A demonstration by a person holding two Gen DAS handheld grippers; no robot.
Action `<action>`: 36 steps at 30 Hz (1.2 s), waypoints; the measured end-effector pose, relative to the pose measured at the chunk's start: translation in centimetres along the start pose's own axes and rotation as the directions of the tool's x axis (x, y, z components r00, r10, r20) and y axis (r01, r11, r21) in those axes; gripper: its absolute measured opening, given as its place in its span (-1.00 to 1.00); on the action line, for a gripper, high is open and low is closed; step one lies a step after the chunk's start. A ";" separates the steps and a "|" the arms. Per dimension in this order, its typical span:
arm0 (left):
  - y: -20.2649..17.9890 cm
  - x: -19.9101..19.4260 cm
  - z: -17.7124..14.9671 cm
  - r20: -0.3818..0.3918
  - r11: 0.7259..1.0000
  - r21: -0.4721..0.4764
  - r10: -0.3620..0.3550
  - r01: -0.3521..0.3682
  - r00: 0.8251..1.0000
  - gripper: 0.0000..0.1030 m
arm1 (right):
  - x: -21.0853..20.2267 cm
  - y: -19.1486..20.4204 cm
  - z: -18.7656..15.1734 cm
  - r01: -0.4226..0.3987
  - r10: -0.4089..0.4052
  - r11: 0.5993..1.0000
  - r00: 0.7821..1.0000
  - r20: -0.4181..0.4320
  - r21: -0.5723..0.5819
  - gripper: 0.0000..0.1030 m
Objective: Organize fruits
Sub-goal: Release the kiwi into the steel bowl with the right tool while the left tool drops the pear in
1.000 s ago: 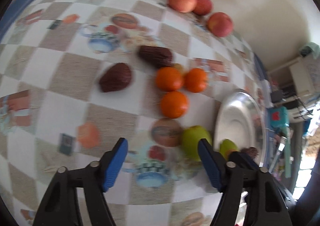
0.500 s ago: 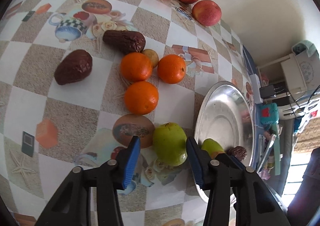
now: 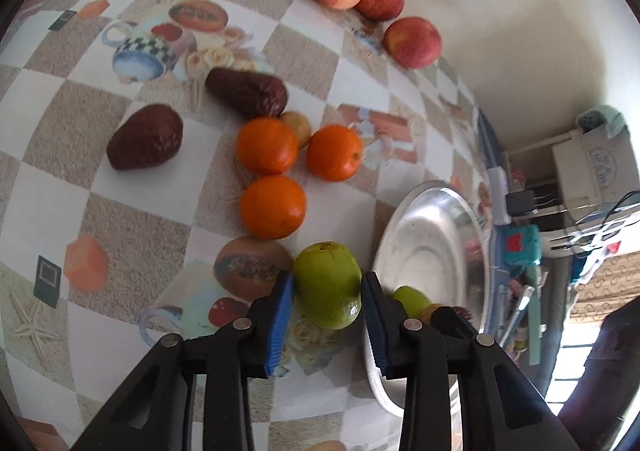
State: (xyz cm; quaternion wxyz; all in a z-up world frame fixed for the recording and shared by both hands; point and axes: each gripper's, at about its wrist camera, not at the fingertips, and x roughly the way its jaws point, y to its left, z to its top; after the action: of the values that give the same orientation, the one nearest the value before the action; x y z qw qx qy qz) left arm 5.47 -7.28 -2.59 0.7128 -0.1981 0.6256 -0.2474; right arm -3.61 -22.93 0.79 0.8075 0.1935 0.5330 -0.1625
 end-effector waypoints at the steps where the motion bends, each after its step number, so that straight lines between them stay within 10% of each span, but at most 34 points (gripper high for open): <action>1: -0.2 -0.3 0.1 0.007 1.000 0.003 -0.016 0.016 1.000 -0.28 | -0.1 -0.2 0.1 0.003 -0.003 1.000 1.000 0.007 0.008 -0.50; 28: -4.6 -0.1 -1.3 -0.029 0.983 0.182 -0.030 0.035 0.999 -0.25 | -0.6 -4.4 1.4 0.063 -0.069 0.988 0.997 0.040 0.144 -0.50; 36: -2.9 -0.6 -0.5 0.007 0.983 0.160 0.085 -0.085 0.996 0.37 | -0.1 -4.5 1.2 0.085 -0.087 0.986 0.996 0.013 0.142 -0.14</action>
State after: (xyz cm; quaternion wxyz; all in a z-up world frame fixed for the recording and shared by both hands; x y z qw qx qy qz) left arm 4.64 -9.28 -0.48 0.7364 -0.1133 0.6117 -0.2660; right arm -4.79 -27.44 0.74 0.7891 0.2253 0.5203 -0.2363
